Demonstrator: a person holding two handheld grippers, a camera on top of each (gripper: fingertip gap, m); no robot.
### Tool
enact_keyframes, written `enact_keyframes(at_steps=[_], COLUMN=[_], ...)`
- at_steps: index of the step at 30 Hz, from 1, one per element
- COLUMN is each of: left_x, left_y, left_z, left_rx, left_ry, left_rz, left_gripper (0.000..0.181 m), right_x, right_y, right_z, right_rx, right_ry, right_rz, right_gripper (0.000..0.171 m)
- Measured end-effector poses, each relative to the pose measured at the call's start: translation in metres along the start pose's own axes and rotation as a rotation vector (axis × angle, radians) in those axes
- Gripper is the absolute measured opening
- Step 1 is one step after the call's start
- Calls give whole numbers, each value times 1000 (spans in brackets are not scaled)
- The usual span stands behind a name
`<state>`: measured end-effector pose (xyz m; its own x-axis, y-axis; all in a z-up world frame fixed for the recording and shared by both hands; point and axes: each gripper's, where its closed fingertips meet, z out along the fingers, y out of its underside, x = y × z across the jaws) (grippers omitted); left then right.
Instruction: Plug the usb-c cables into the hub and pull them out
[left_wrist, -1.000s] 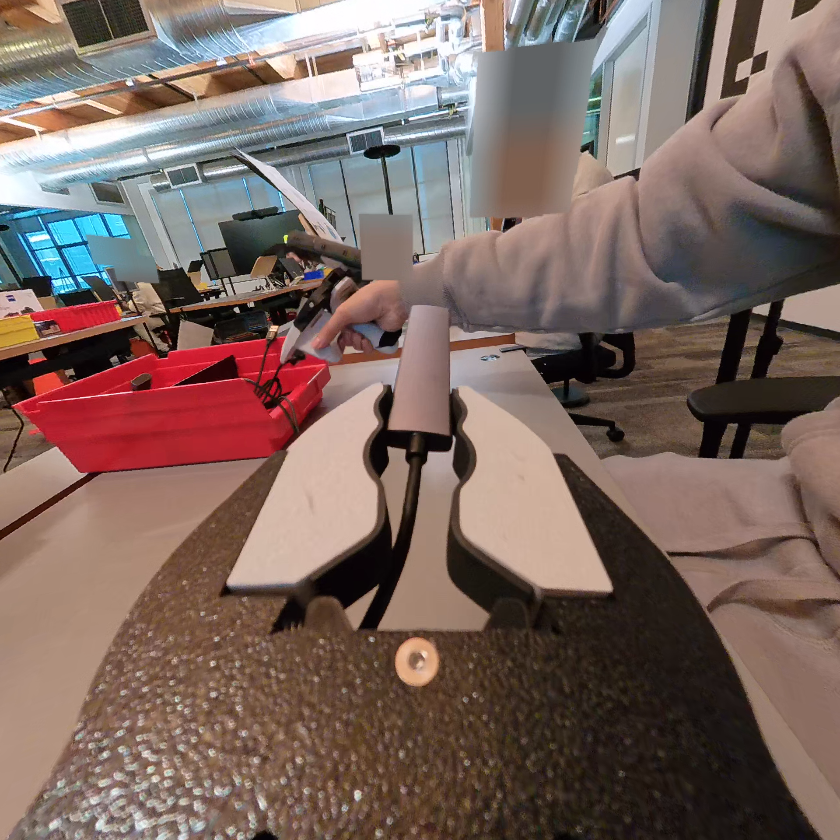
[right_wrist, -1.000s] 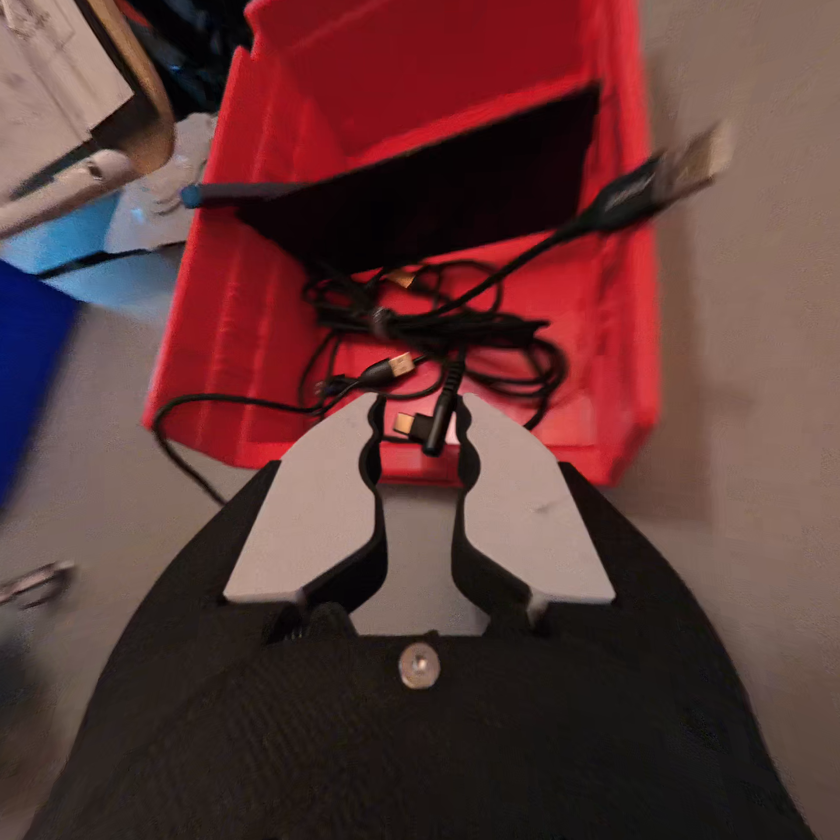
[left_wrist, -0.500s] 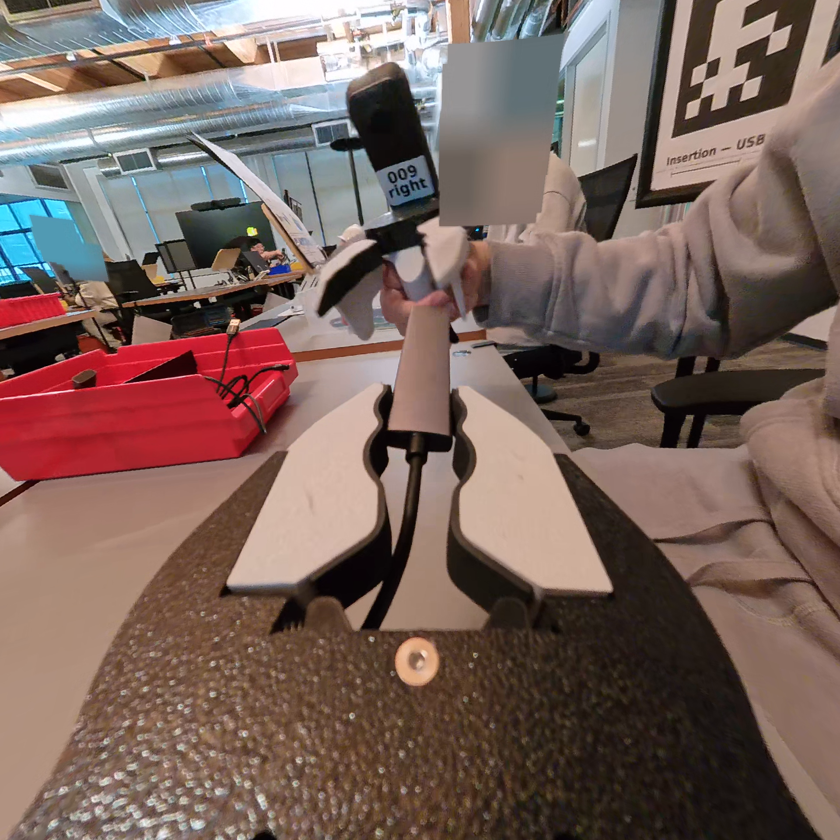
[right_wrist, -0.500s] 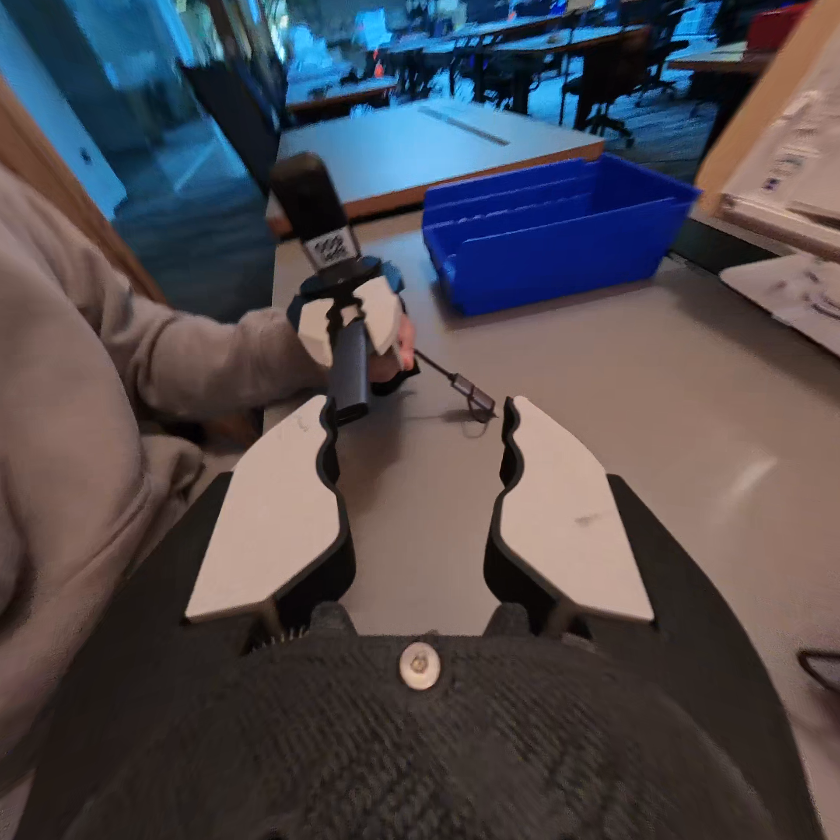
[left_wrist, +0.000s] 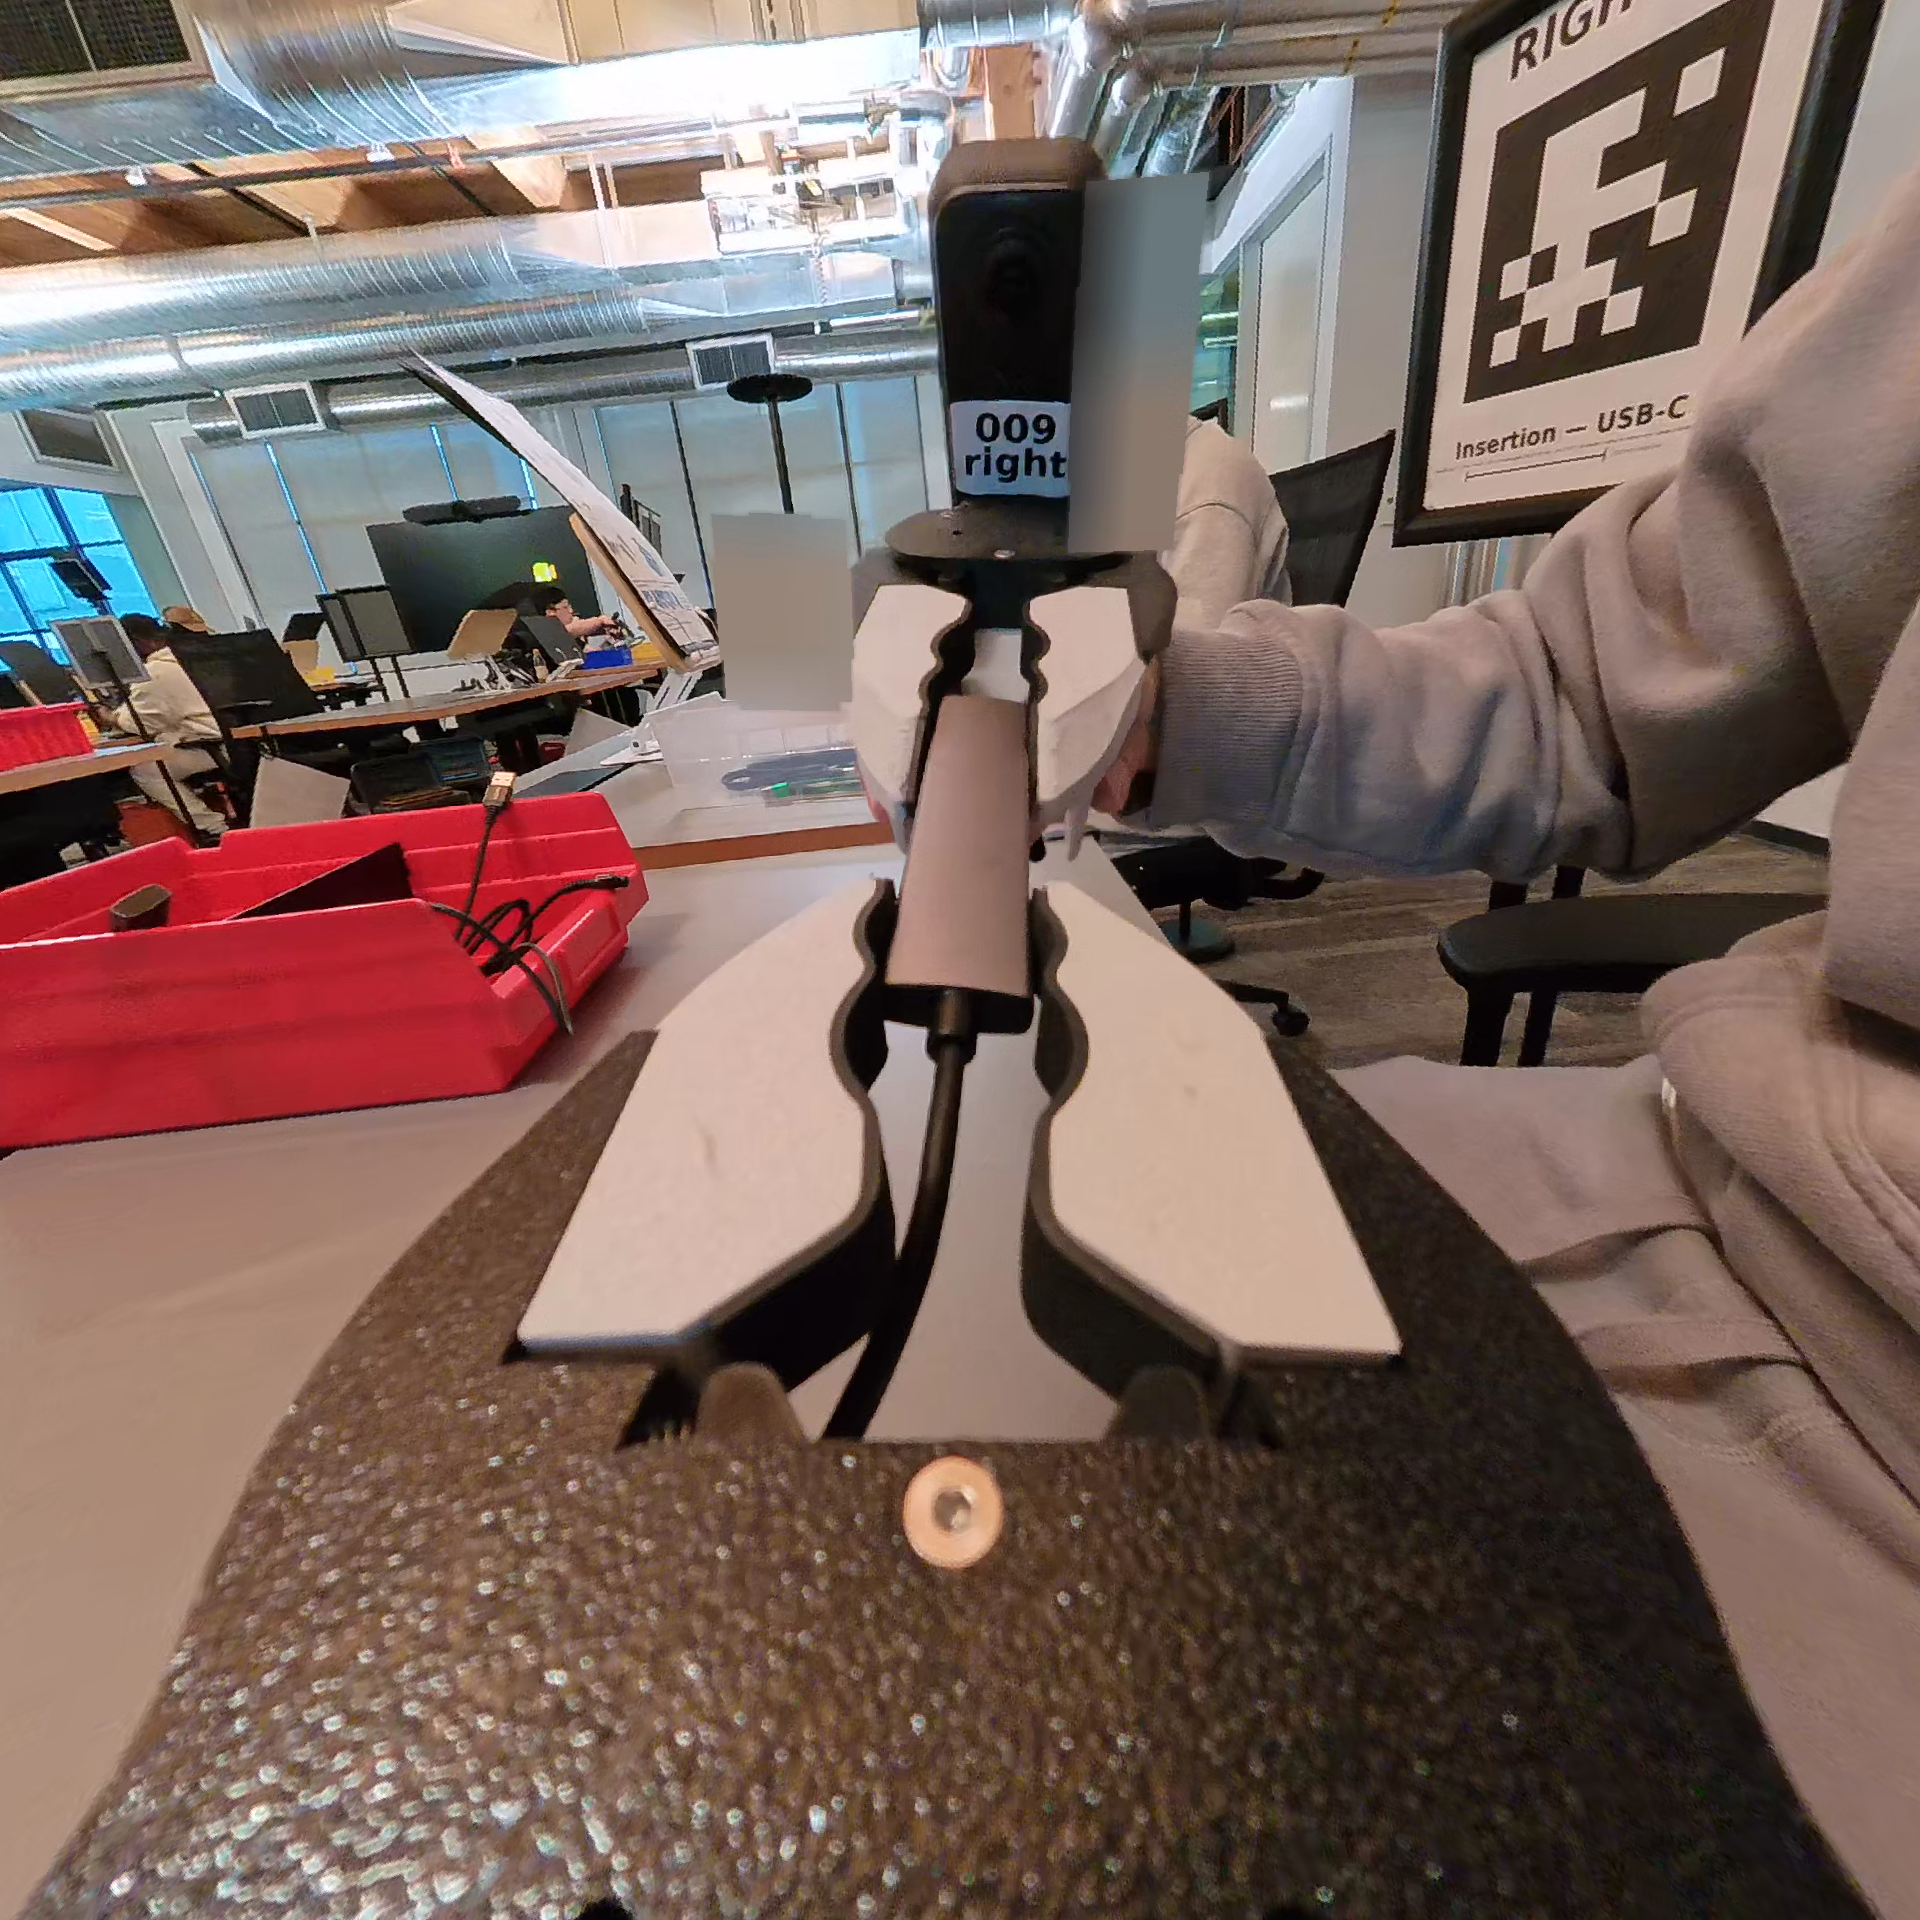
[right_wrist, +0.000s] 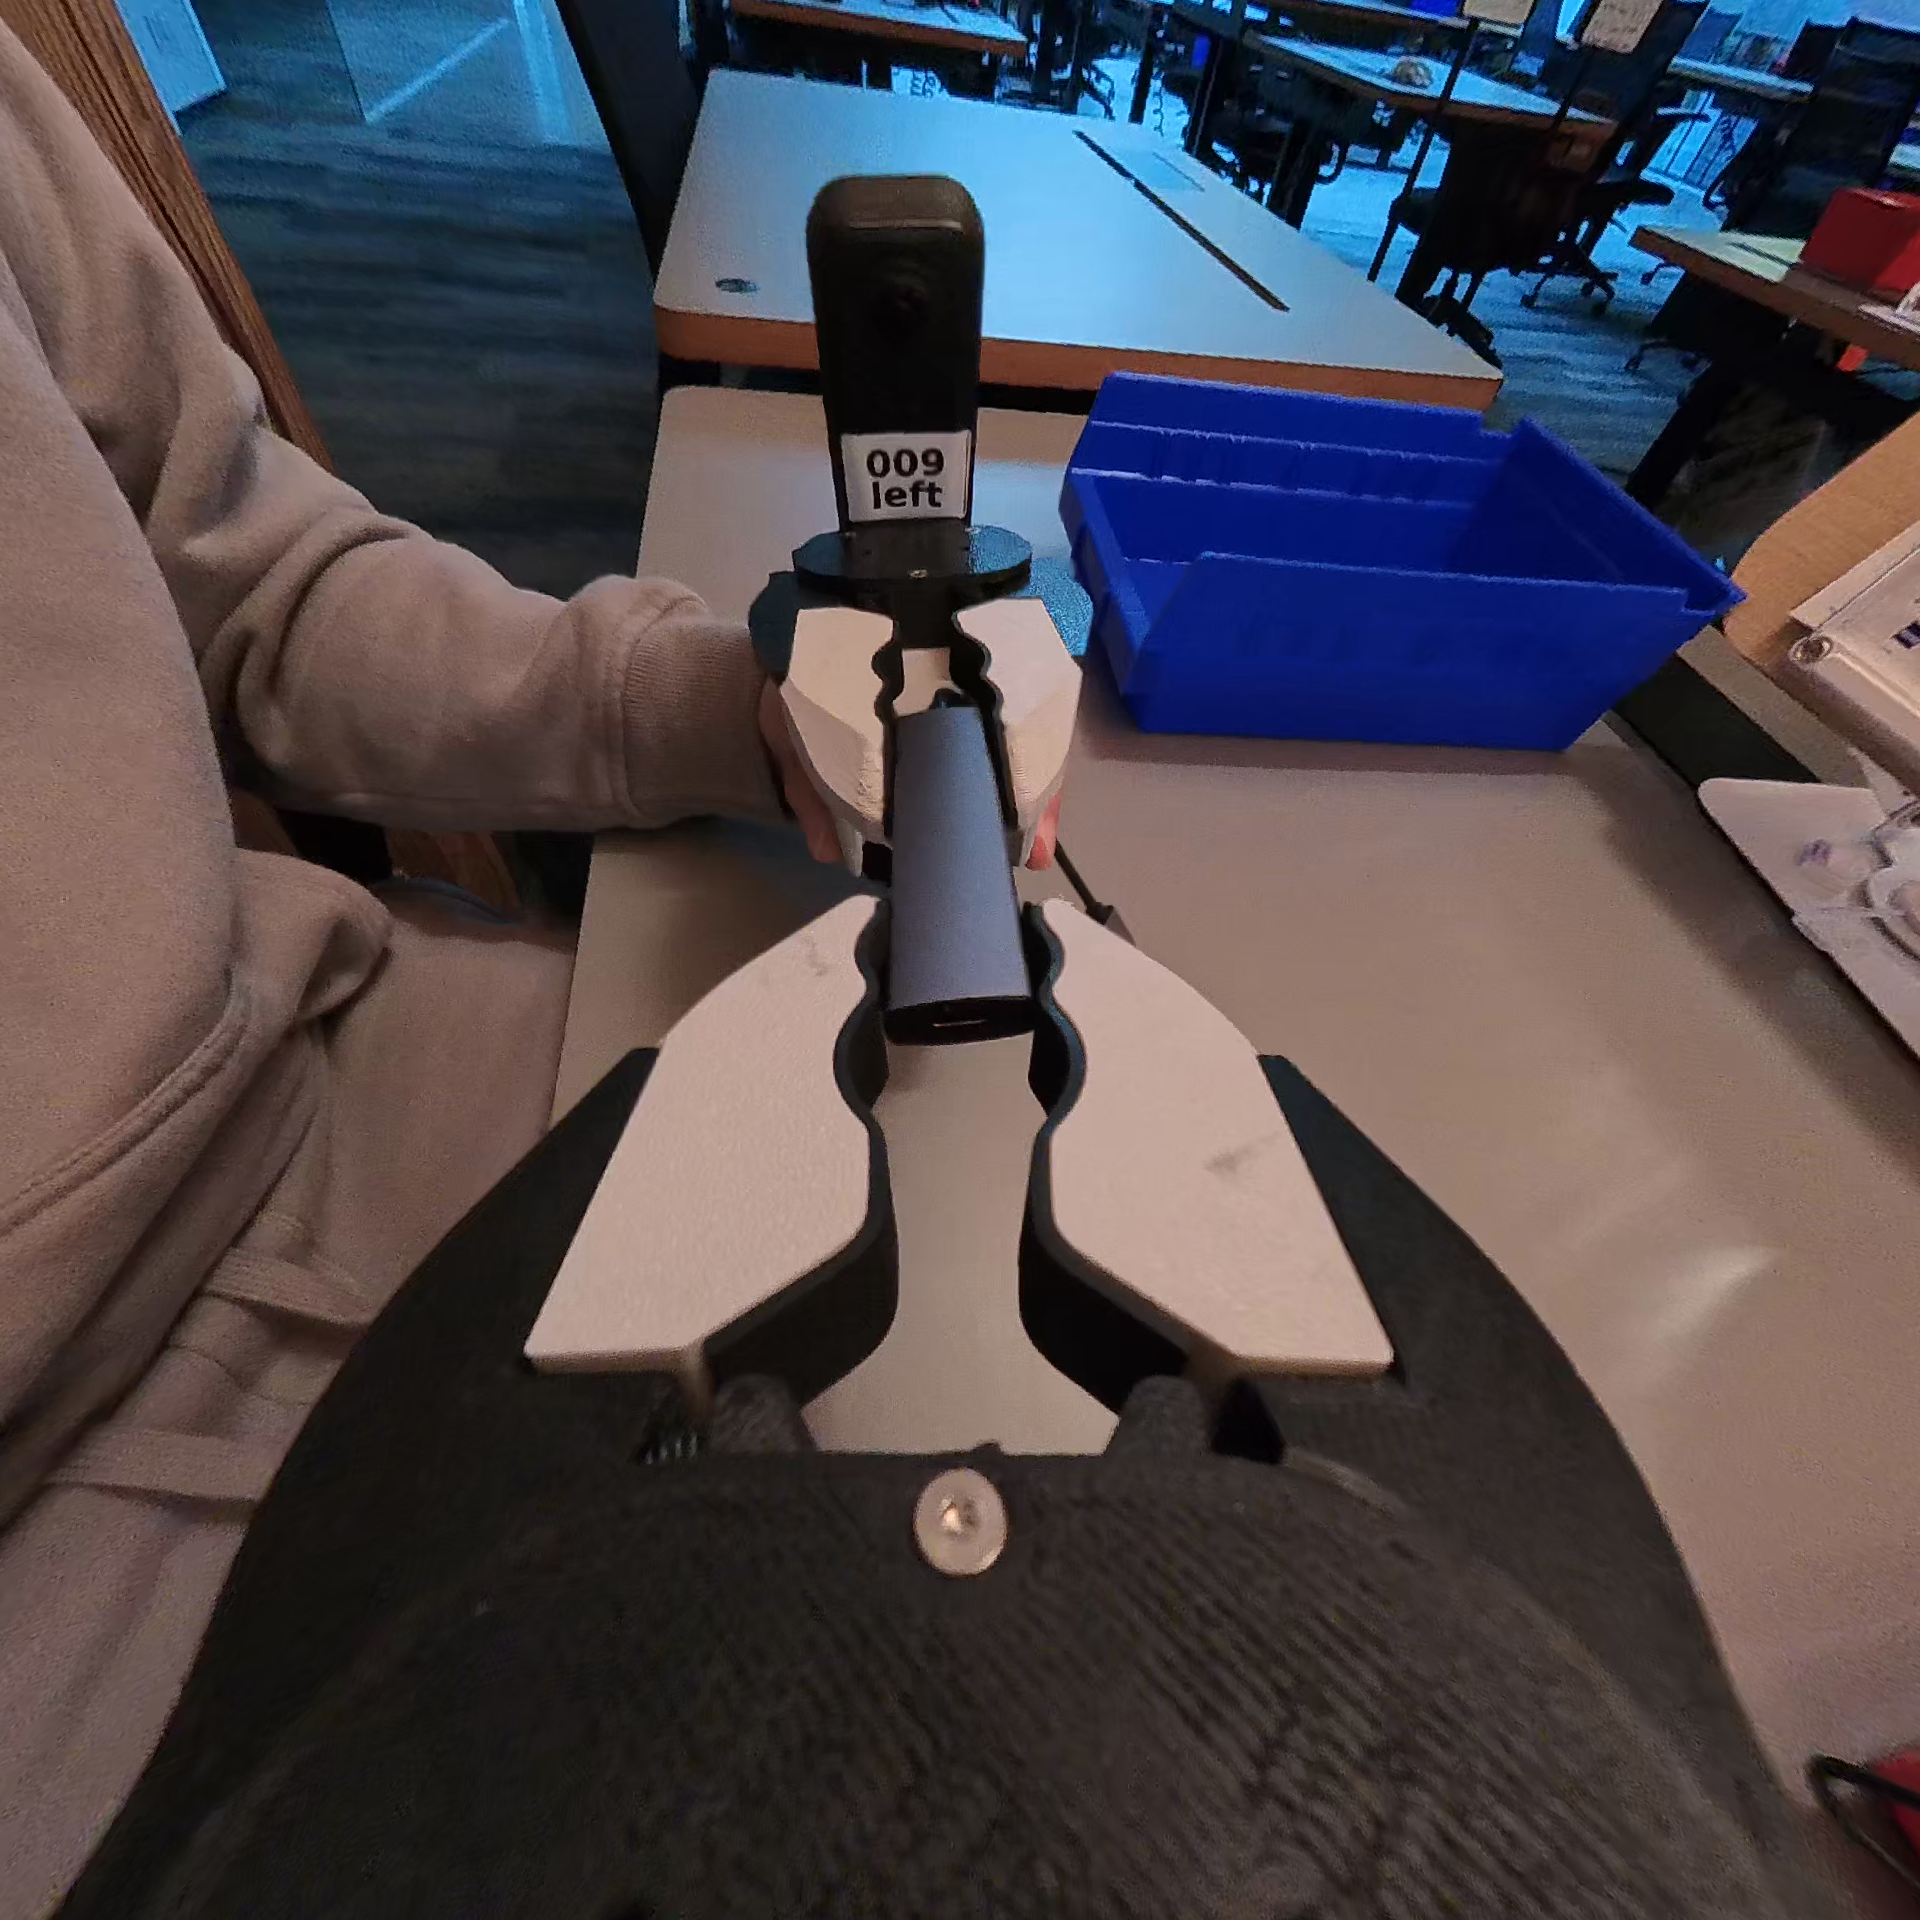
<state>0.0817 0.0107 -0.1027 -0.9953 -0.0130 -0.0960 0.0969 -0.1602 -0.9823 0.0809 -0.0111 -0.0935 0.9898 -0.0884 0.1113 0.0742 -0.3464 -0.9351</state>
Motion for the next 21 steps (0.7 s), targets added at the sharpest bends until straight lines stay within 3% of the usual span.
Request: enact_keyframes(at_steps=[3,5,8,11,17,21], left_x=[-1,-11,-29,-49,-61,-60], left_y=[-6,-12,-27,-29,-15,-7], left_z=[0,-2,-12,-26,-32,-29], left_rx=[42,84,143,151,152,138], left_ry=[-9,-100,-266,-424,-460,-439], left_rz=[-14,-10,65,112,33,5], left_gripper=[24,32,79,101,98,95], right_x=[1,7,27,60,167,254], right_y=[-8,-13,-33,-70,-135,-108], right_z=[-1,-5,-27,-64,-150,-186], right_rx=[-4,-9,1,52,86,-61], right_ry=[19,49,122,227,549,715], right_rz=[-25,-38,-67,-100,-99,31], right_gripper=[23,23,23,23,24,23])
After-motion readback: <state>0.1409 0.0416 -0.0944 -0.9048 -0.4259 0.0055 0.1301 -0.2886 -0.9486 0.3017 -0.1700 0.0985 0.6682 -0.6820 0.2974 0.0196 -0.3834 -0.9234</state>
